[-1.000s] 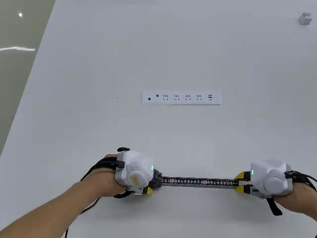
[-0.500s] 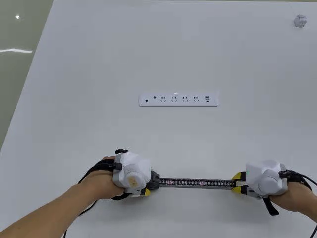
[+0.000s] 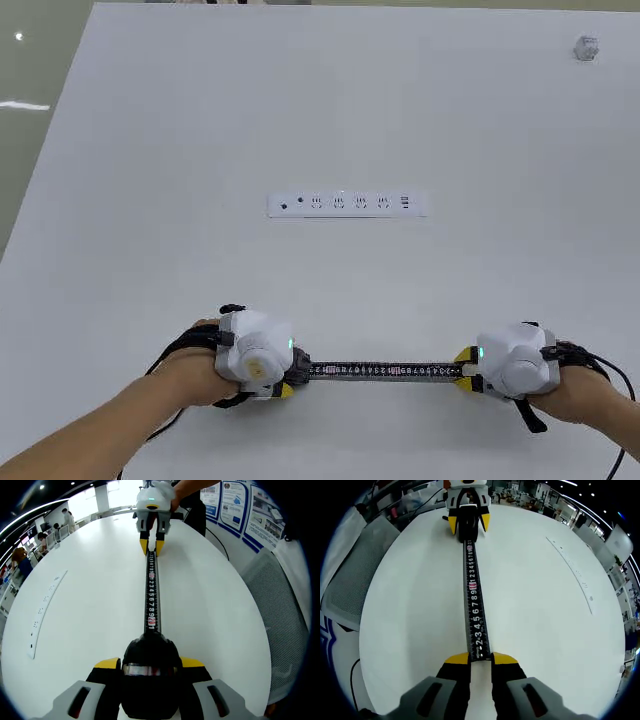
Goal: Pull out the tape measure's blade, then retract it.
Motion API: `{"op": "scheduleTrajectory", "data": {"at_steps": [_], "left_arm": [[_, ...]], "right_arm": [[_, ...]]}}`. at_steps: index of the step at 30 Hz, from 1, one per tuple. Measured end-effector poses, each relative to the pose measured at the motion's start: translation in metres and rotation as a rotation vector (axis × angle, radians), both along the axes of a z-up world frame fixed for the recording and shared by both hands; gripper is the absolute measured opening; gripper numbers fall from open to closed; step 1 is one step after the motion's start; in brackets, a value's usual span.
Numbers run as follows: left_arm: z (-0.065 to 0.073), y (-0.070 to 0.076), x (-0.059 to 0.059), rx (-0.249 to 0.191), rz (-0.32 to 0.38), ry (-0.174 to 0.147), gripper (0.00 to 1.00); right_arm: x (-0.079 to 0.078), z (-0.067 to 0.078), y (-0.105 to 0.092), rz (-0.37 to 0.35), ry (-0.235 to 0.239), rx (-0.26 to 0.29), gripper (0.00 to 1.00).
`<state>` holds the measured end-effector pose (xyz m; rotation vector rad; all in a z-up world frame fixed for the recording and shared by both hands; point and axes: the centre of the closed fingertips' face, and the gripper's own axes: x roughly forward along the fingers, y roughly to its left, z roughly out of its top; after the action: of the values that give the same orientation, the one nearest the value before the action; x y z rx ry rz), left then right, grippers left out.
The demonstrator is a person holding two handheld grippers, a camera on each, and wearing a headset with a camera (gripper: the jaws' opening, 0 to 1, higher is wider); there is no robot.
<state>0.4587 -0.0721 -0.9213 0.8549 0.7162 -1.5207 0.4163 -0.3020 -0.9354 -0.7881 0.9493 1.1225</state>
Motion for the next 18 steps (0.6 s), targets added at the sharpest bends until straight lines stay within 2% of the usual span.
{"op": "scheduleTrajectory", "data": {"at_steps": [8, 14, 18], "left_arm": [[0.0004, -0.0007, 0.0013, -0.009, 0.011, -0.008, 0.42], [-0.0019, -0.0002, 0.0023, -0.011, 0.021, -0.033, 0.42], [-0.0026, 0.0002, 0.0042, -0.028, 0.062, -0.022, 0.42]], "right_arm": [[-0.0007, 0.0003, 0.0, 0.032, -0.037, -0.025, 0.16], [0.0006, 0.0009, -0.0002, 0.016, -0.05, -0.032, 0.16], [0.0013, 0.001, -0.0011, -0.01, -0.065, -0.032, 0.17]]}}
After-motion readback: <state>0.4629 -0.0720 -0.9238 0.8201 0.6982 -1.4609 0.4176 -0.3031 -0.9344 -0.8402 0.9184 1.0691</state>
